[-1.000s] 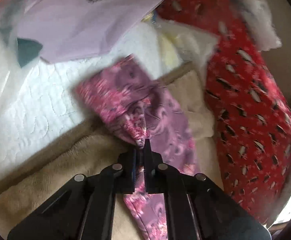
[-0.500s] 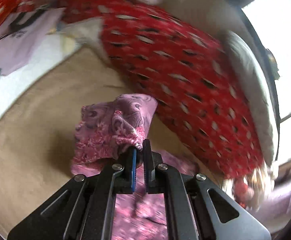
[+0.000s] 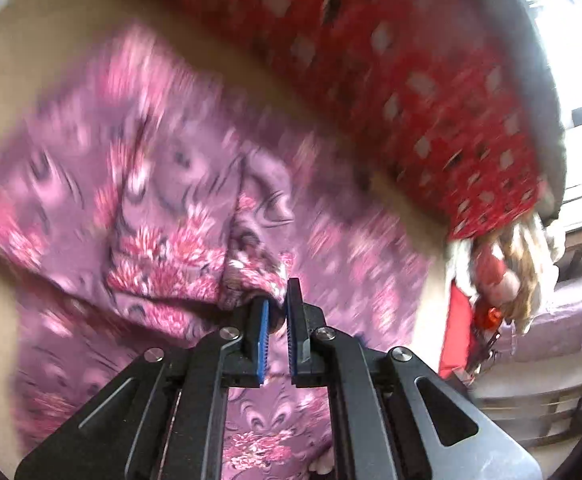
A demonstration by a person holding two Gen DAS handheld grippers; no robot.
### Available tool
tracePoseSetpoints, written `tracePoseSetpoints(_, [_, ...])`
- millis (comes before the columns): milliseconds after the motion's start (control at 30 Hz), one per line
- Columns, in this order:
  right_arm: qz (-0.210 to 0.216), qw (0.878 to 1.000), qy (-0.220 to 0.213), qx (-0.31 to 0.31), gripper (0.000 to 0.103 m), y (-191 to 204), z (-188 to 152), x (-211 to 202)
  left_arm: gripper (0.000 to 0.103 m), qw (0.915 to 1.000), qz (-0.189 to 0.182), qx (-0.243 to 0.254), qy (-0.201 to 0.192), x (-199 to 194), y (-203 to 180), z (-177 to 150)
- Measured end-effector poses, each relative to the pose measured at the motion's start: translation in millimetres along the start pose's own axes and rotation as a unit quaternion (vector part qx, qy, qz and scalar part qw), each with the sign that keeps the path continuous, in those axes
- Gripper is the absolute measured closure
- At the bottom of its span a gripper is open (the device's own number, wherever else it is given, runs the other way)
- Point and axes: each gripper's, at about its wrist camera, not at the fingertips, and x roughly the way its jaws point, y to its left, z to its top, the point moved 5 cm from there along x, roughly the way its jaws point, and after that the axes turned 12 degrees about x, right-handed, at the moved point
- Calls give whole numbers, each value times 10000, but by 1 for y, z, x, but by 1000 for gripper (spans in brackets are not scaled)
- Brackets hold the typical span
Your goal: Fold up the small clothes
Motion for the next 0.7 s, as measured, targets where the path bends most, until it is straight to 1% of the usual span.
tracePoseSetpoints(33, [31, 10000, -3, -17, 50, -1, -1, -1, 99, 9998, 80, -119, 153, 12, 8, -6])
tracePoseSetpoints(67, [61, 10000, -4, -18, 50, -1, -1, -1, 99, 9994, 51, -225, 241, 19, 15, -11])
tracePoseSetpoints(100, [96, 10000, -2, 7, 50, -1, -1, -1, 98, 9993, -66, -289, 232, 19, 17, -14])
tracePoseSetpoints(167, [135, 9999, 4, 33, 50, -1, 0, -1, 95, 9981, -406, -436, 150, 6, 19, -15])
tracePoseSetpoints(200, [141, 9999, 9, 41, 50, -1, 0, -2, 94, 9970, -631, -427, 120, -6, 19, -16])
tracePoseSetpoints(233, [120, 9999, 24, 37, 50, 0, 1, -1, 89, 9968, -713, -373, 29, -19, 20, -18])
tracePoseSetpoints(267, [46, 10000, 60, 13, 51, 2, 2, -1, 80, 9970, -716, -253, -160, -39, 22, -20])
tracePoseSetpoints(300, [-35, 10000, 88, -21, 51, 3, 1, -2, 73, 9971, -671, -155, -331, -54, 26, -24])
tracePoseSetpoints(333, [-142, 9998, 105, -122, 49, 10, 3, -3, 59, 9969, -572, -133, -526, -69, 35, -26])
tracePoseSetpoints(367, [-87, 9995, 103, -272, 49, 22, 5, -5, 51, 9954, -414, -215, -834, -88, 48, -27])
tracePoseSetpoints(433, [136, 9972, 72, -726, 48, 53, 5, -8, 51, 9923, -216, -486, -1118, -103, 69, -26])
tracePoseSetpoints(467, [191, 9942, 67, -1058, 48, 73, 3, -8, 51, 9910, -186, -676, -1142, -105, 82, -25])
tracePoseSetpoints(500, [246, 9895, 110, -1417, 47, 95, -1, -5, 51, 9893, -277, -921, -1095, -102, 96, -23])
tracePoseSetpoints(567, [331, 9759, 233, -2146, 41, 137, -14, 5, 51, 9850, -489, -1345, -965, -94, 116, -24])
tracePoseSetpoints(633, [217, 9613, 344, -2725, 40, 165, -28, 20, 51, 9817, -623, -1555, -904, -87, 123, -26])
tracePoseSetpoints(700, [-41, 9461, 456, -3205, 40, 182, -40, 39, 51, 9796, -742, -1667, -847, -82, 128, -28])
